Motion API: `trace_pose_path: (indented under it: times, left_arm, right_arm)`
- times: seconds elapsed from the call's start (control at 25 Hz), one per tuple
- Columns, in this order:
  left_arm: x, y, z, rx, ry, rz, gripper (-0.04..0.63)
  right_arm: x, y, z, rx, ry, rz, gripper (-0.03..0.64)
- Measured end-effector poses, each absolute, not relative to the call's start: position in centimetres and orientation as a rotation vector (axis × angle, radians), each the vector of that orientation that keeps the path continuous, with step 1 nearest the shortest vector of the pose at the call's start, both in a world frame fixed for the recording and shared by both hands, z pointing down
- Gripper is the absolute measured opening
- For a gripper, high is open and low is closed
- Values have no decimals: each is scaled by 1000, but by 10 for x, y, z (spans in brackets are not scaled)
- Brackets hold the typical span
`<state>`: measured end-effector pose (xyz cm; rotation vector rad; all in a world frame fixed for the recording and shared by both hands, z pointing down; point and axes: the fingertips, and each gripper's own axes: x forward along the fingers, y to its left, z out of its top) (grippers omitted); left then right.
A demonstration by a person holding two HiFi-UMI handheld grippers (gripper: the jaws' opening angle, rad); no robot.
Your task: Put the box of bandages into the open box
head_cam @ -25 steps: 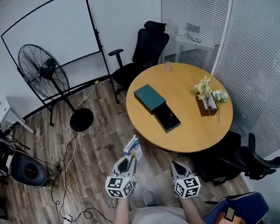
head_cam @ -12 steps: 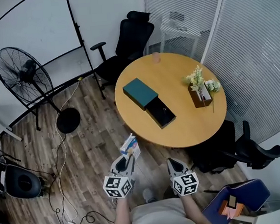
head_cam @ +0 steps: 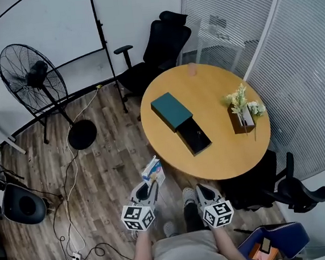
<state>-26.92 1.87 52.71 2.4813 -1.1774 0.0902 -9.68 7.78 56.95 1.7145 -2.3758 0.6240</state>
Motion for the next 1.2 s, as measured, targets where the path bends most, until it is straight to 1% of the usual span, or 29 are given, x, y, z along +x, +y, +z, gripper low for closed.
trace_pose_path:
  times: [0.28, 0.6, 0.8, 1.2]
  left_arm:
    - [-256, -32, 510, 2491, -1228, 98, 80]
    - [-211, -85, 502, 2536, -1226, 140, 80]
    - [-182, -115, 500, 2548, -1224, 182, 80]
    - [-140, -159, 510, 2544, -1247, 261, 80]
  right_arm:
    - [-78, 15, 557, 1691, -2416, 625, -5]
    - [-34, -52, 540, 1705, -2519, 671, -5]
    - [-2, -86, 542, 1748, -2535, 759, -5]
    - [30, -139, 542, 1678, -2574, 728, -5]
